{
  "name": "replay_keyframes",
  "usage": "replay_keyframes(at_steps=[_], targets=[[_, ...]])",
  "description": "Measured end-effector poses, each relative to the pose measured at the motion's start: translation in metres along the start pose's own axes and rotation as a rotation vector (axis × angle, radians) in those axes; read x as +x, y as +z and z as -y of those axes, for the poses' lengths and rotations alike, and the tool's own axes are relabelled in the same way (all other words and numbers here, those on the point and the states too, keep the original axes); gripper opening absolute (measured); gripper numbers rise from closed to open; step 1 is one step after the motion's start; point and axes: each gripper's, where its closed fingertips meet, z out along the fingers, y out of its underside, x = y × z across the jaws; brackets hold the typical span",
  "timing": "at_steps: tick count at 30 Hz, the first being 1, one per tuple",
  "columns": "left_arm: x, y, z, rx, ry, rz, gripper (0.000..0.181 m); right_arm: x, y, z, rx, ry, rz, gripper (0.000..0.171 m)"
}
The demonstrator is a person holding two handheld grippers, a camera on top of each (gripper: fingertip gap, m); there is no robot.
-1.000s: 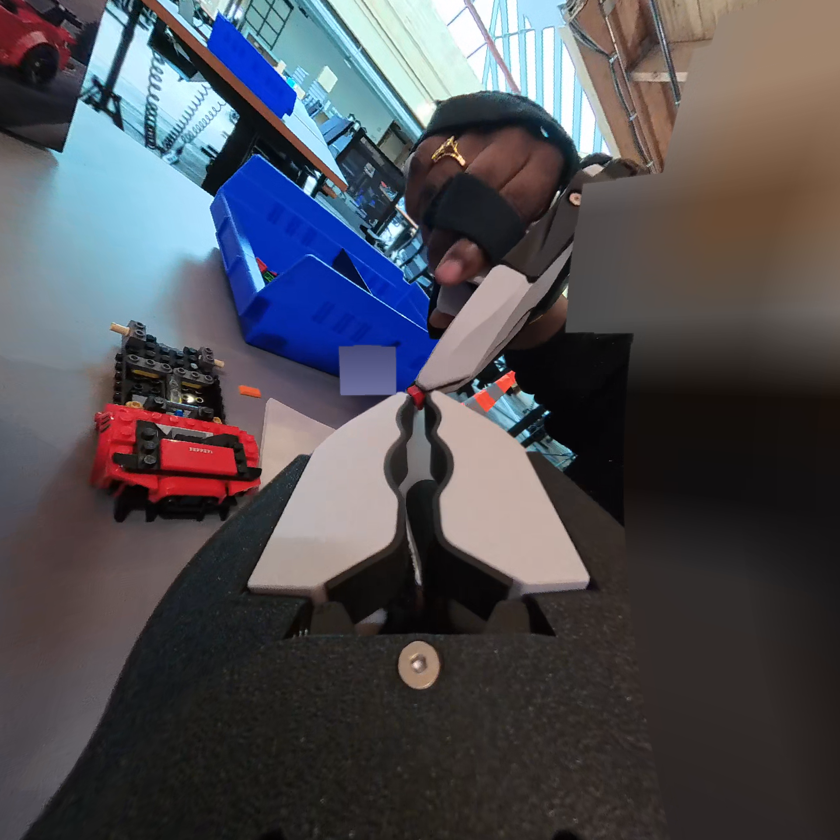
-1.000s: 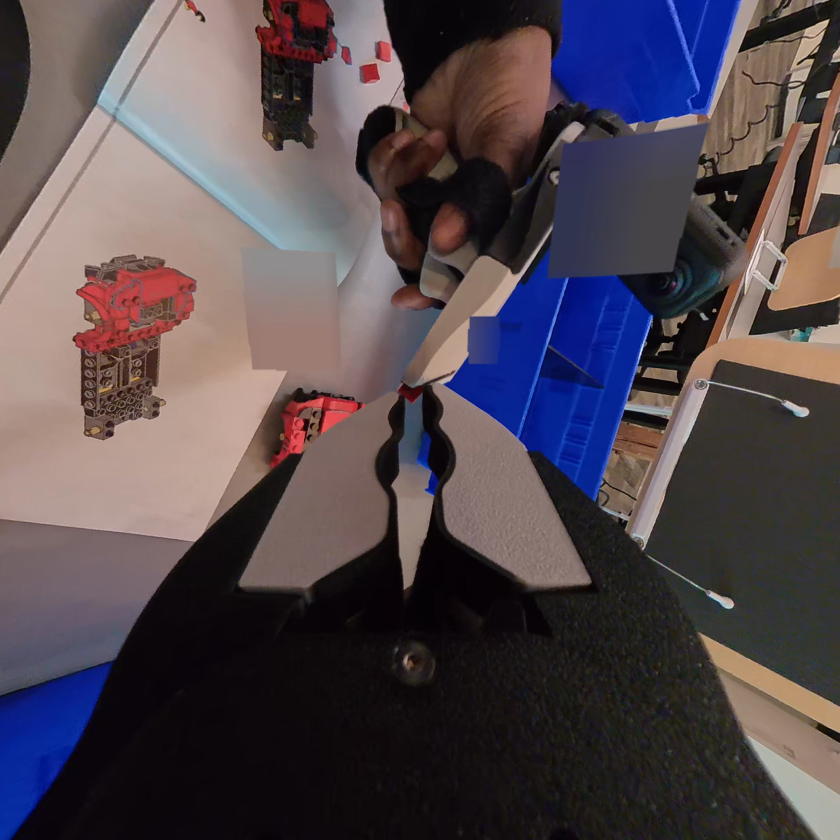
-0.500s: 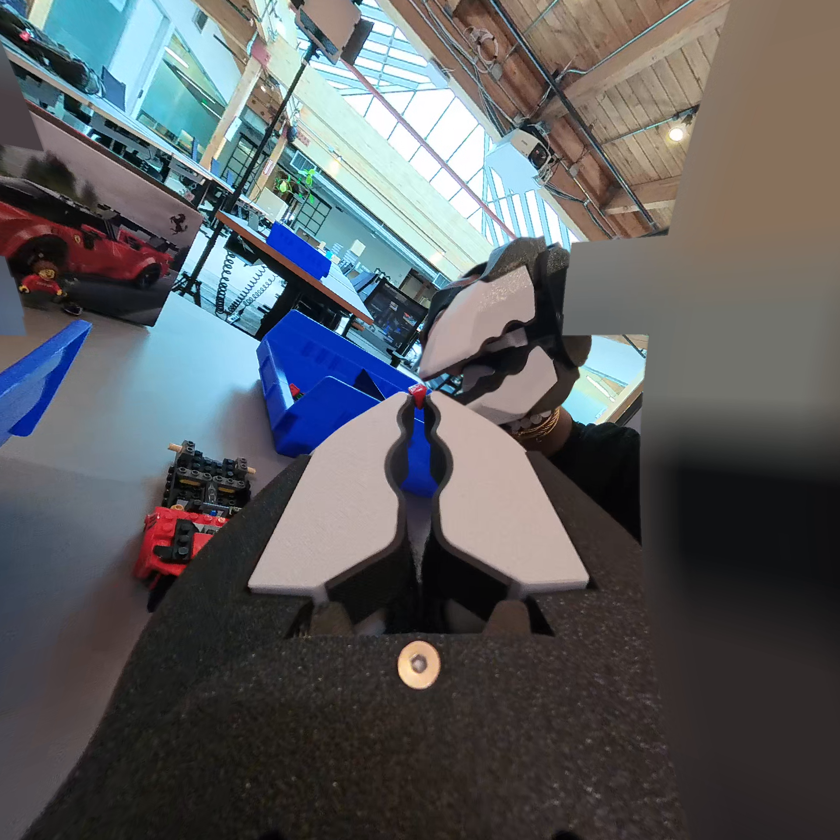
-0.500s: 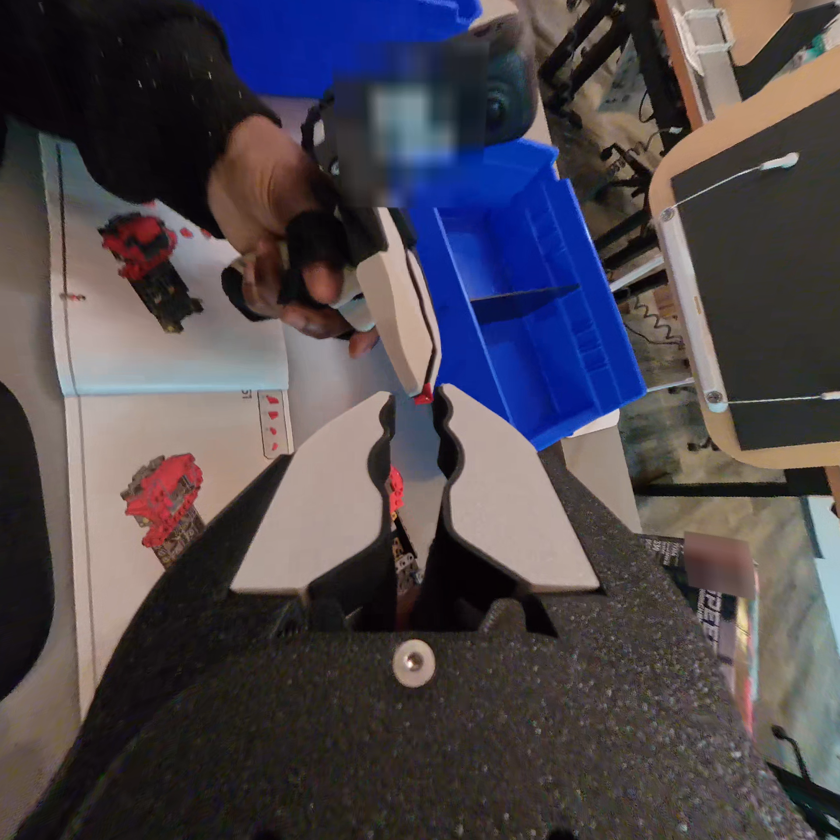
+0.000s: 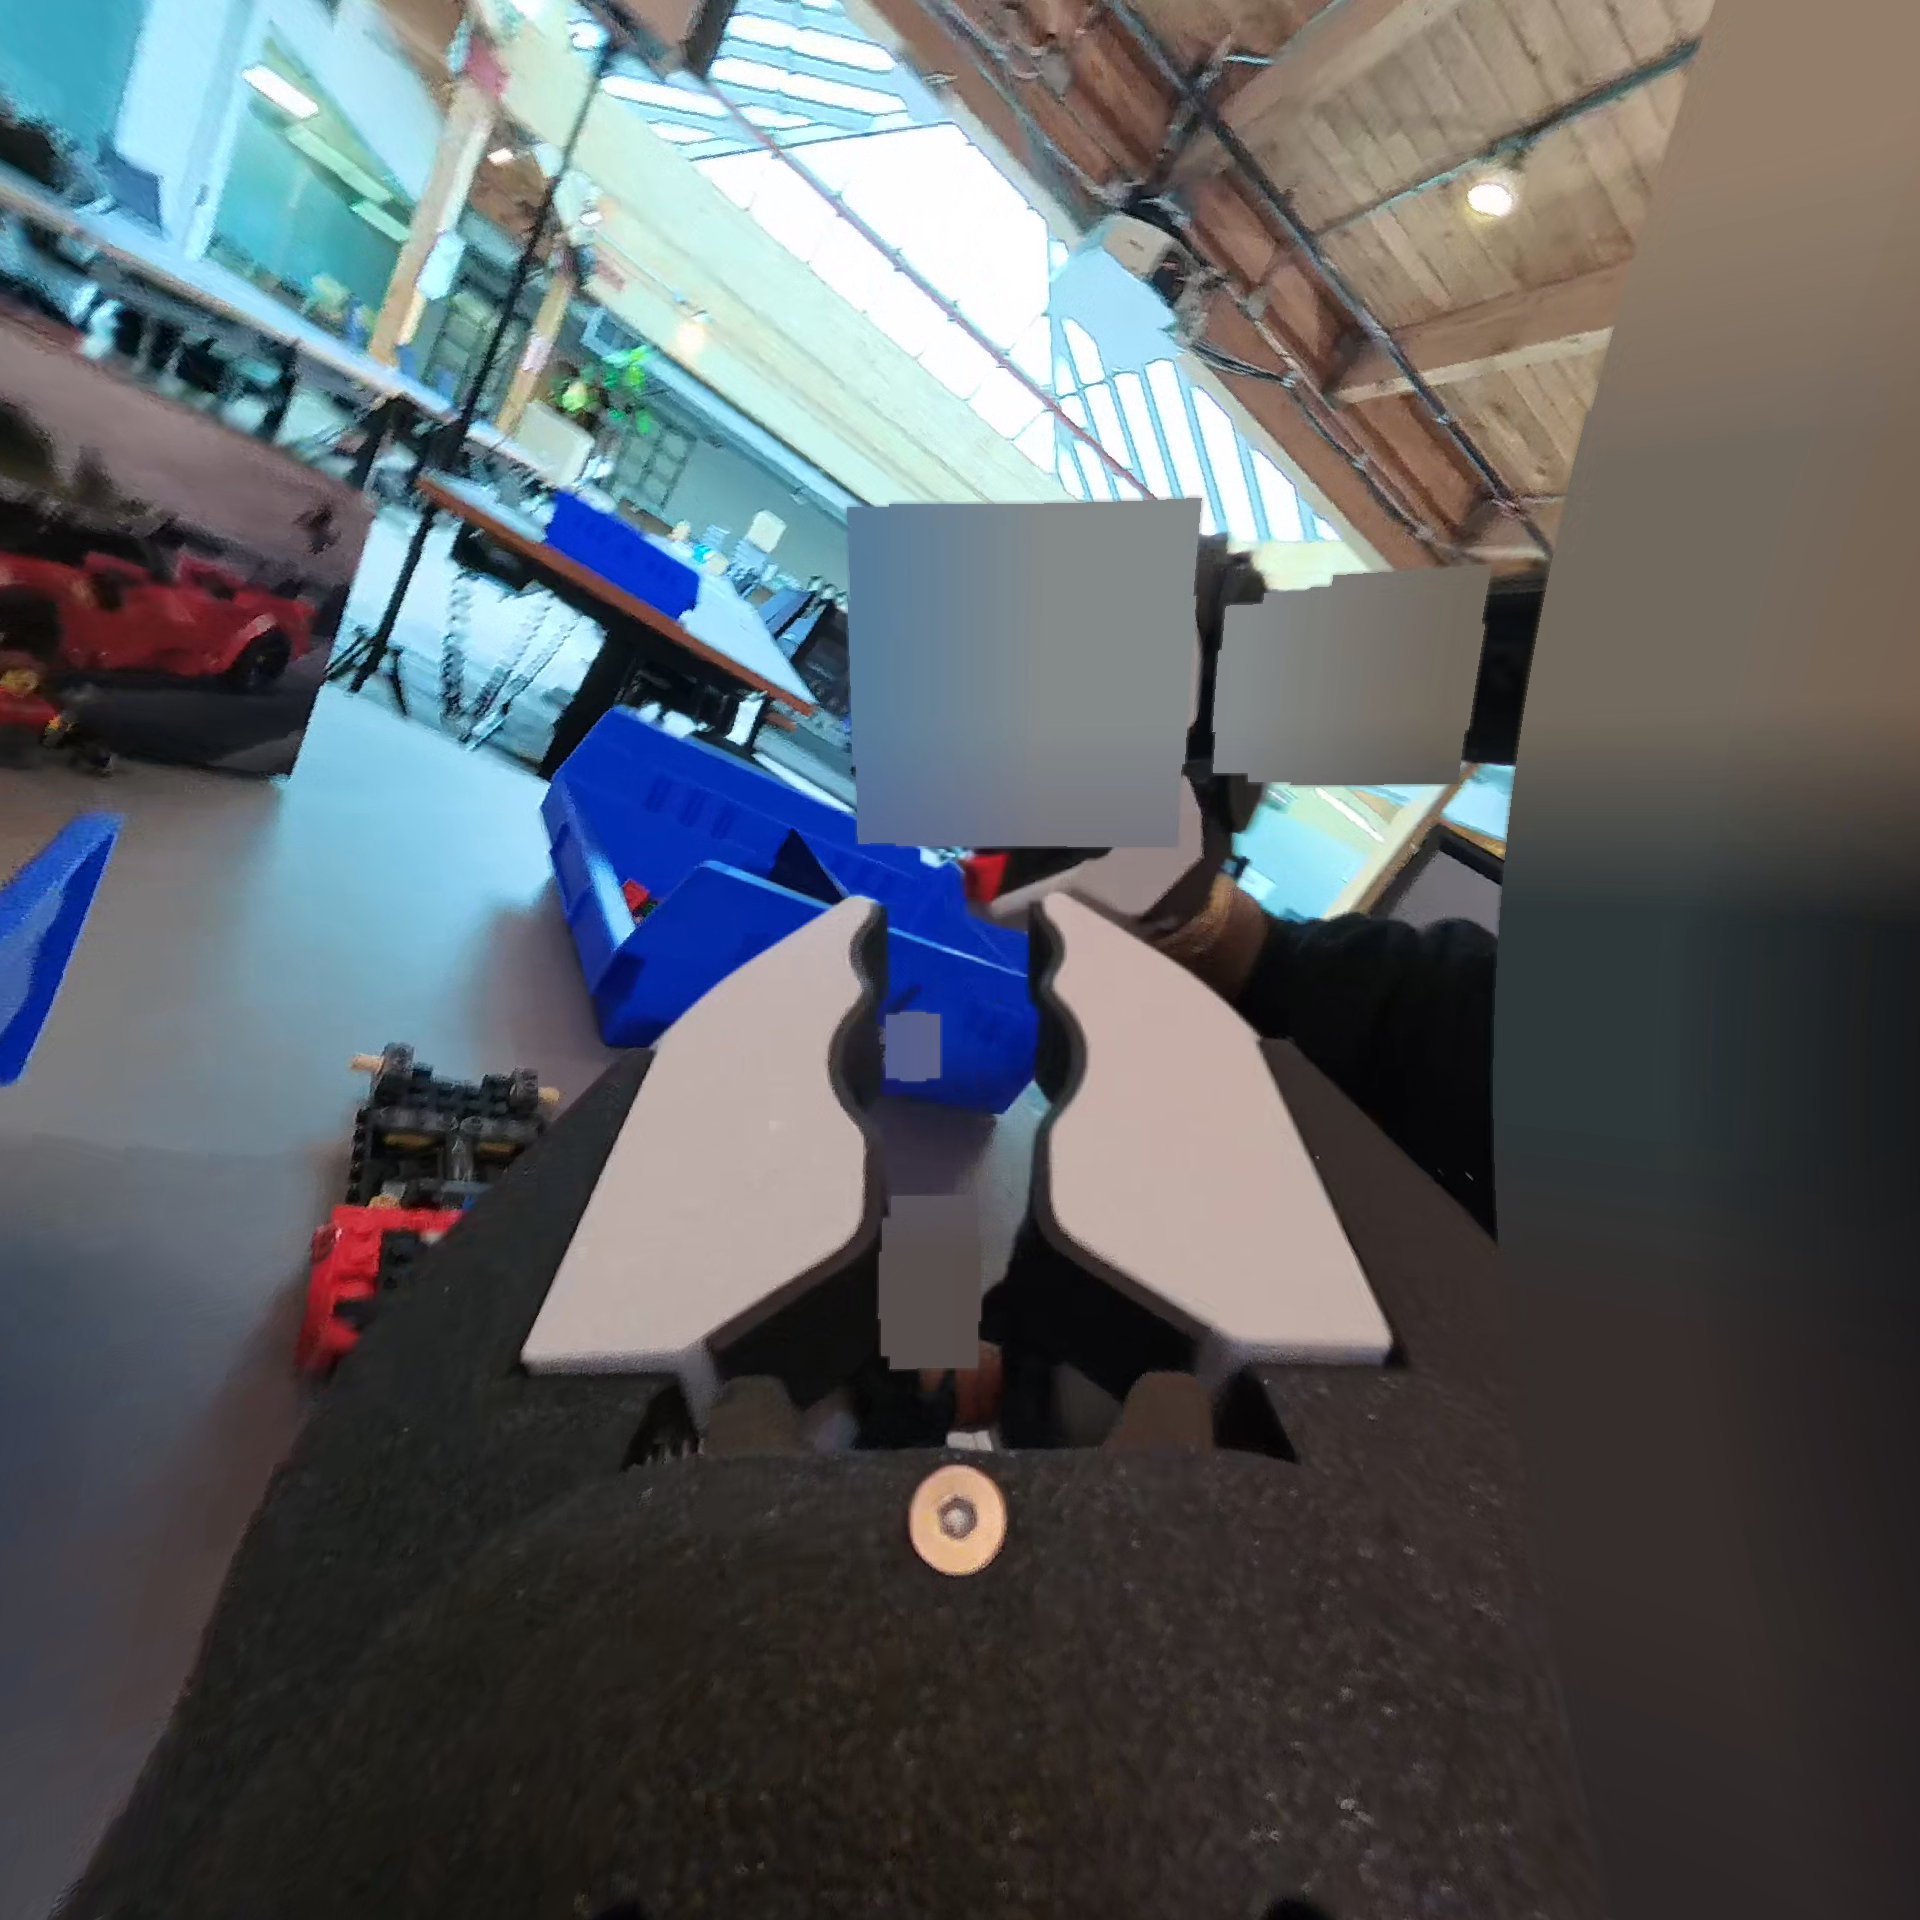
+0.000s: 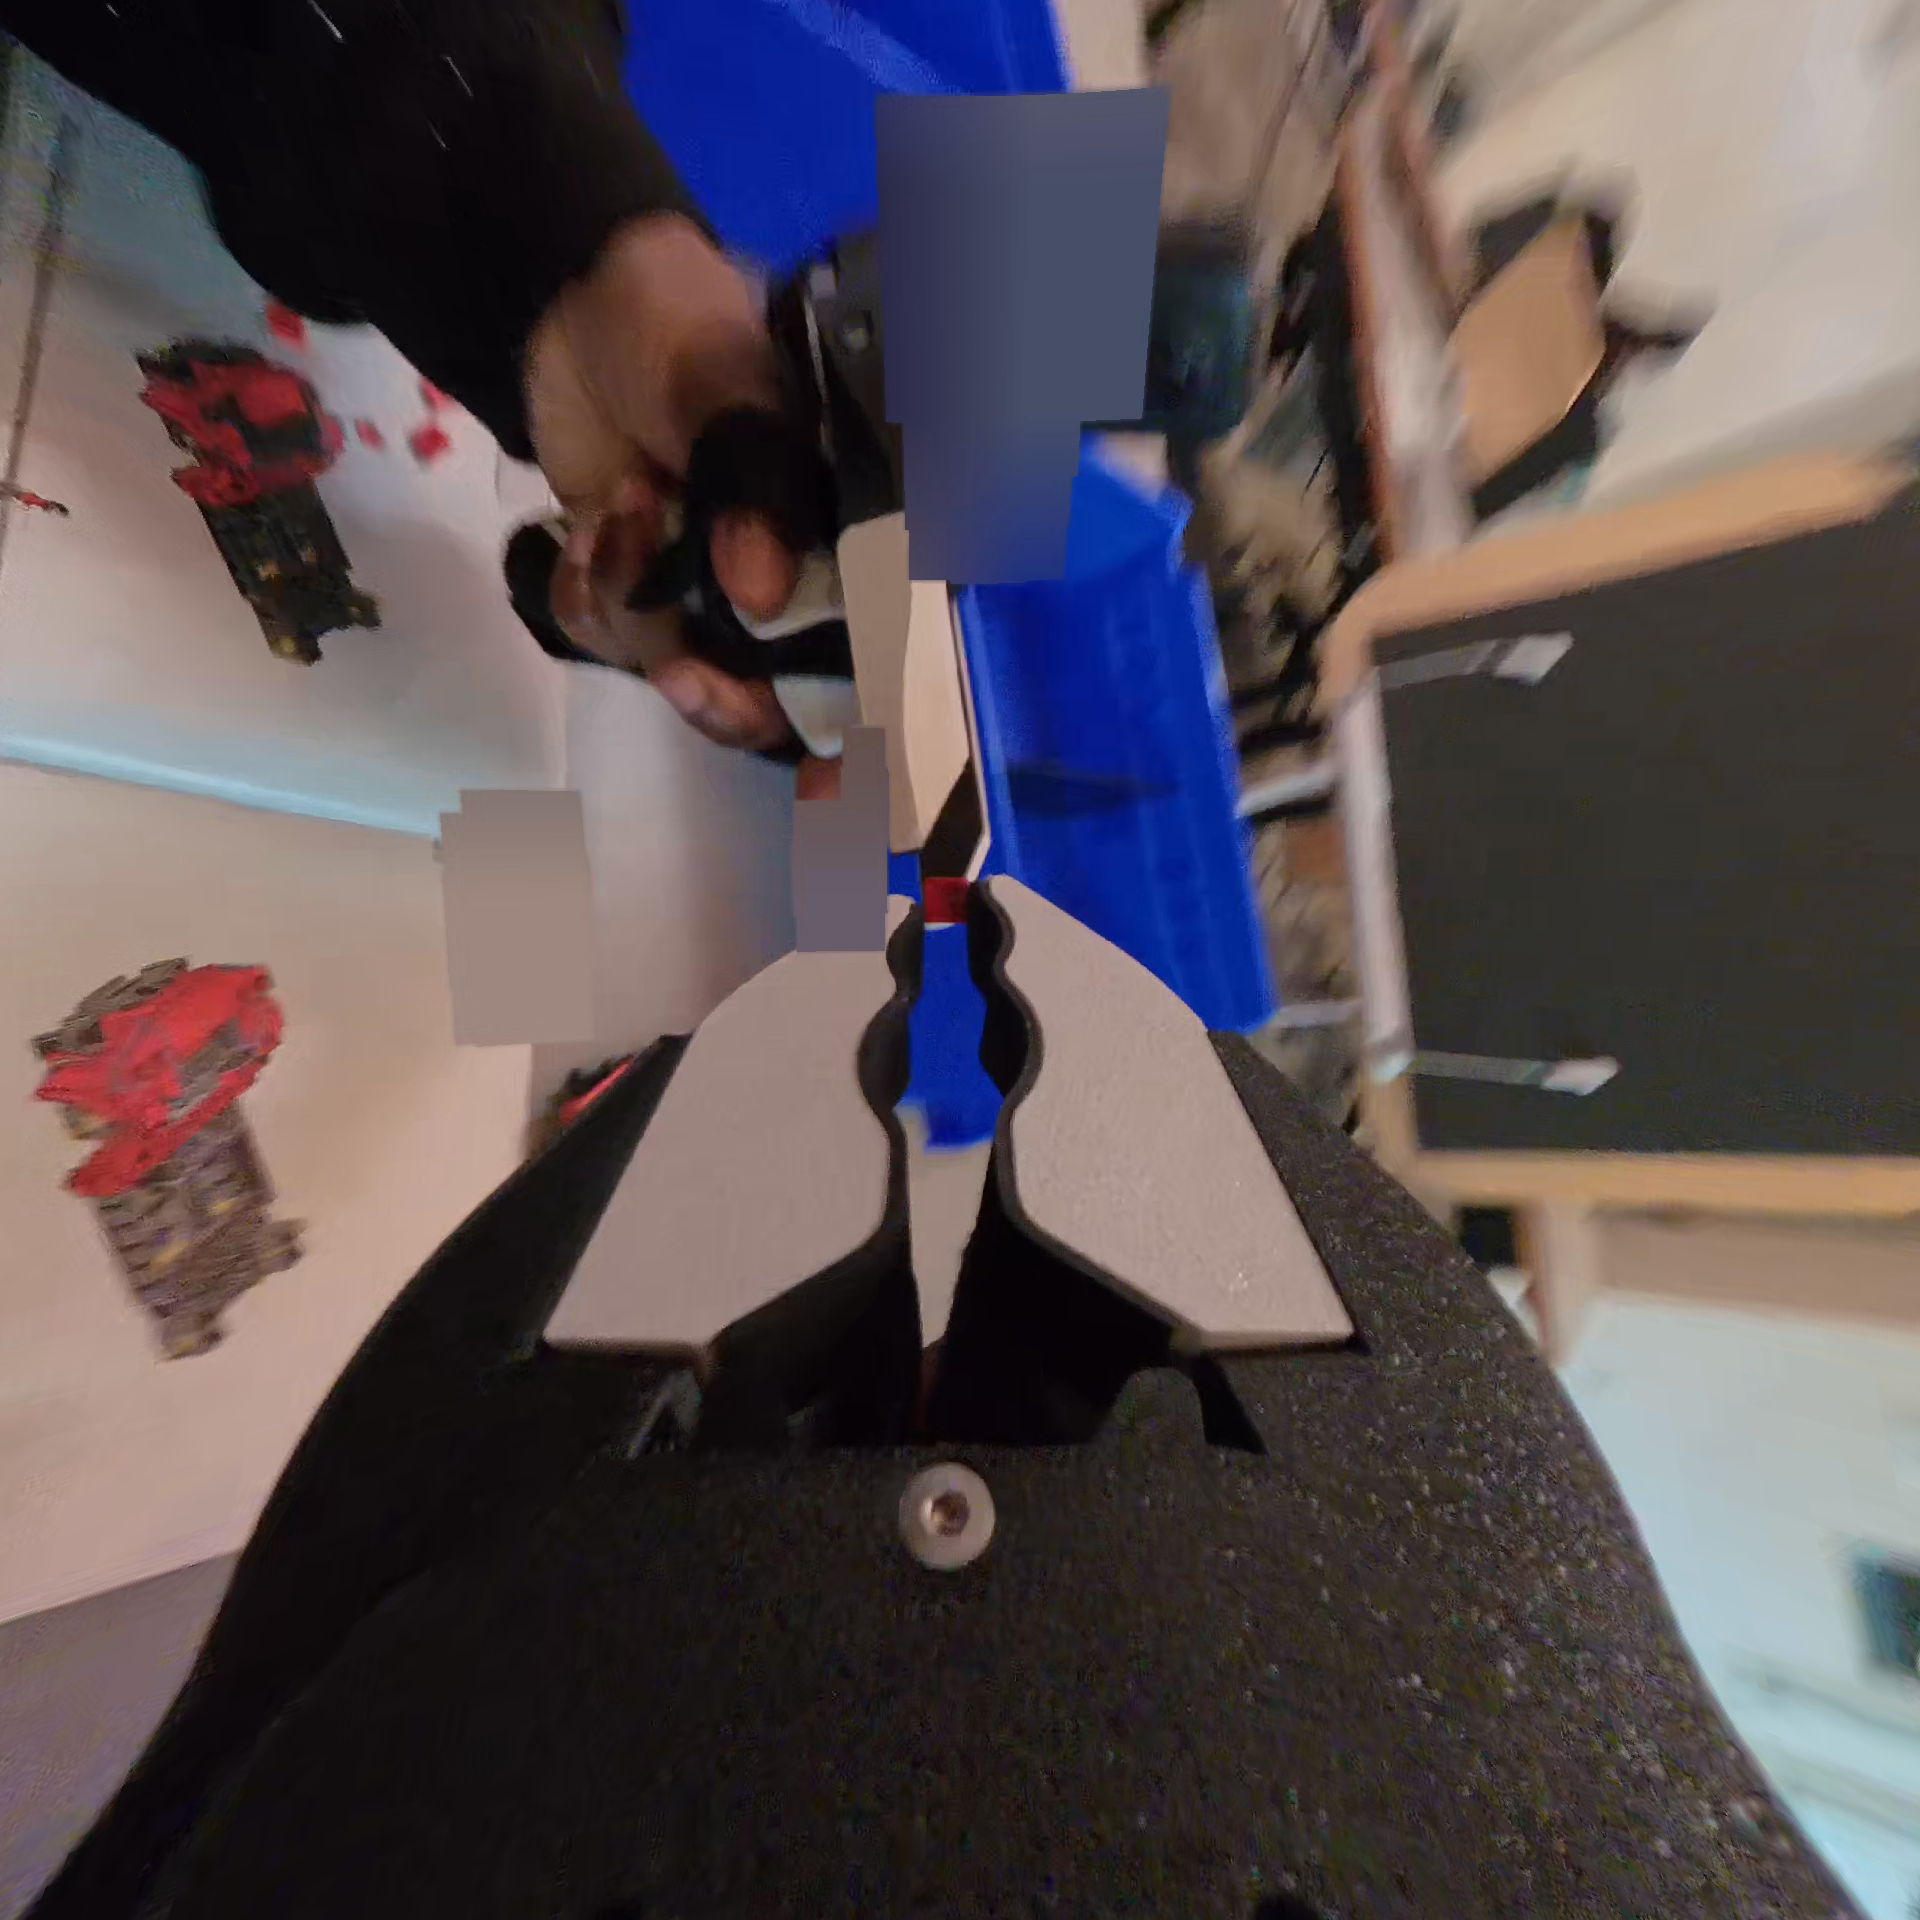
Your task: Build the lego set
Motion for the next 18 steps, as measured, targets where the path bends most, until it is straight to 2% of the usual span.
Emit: replay_keyframes(at_steps=[2, 6, 9, 13, 16, 18], targets=[[0.013, -0.005, 0.008, 0.011, 0.074, -0.06, 0.026, 0.007, -0.026, 0.034, 0.243, -0.129, -0.096, 0.007], [0.02, -0.012, 0.015, 0.008, 0.17, -0.064, 0.026, 0.012, -0.069, 0.086, 0.448, -0.237, -0.191, 0.008], [0.018, -0.009, 0.009, -0.029, 0.207, -0.045, 0.026, 0.018, -0.111, 0.123, 0.78, -0.061, -0.129, 0.008], [0.019, -0.002, -0.003, -0.069, 0.202, -0.049, 0.025, 0.03, -0.158, 0.14, 1.192, 0.171, 0.001, 0.007], [0.02, 0.002, -0.01, -0.109, 0.229, -0.042, 0.025, 0.035, -0.174, 0.141, 1.331, 0.249, 0.04, 0.007], [0.019, 0.003, -0.014, -0.133, 0.241, -0.031, 0.025, 0.036, -0.173, 0.139, 1.327, 0.263, 0.038, 0.007]])
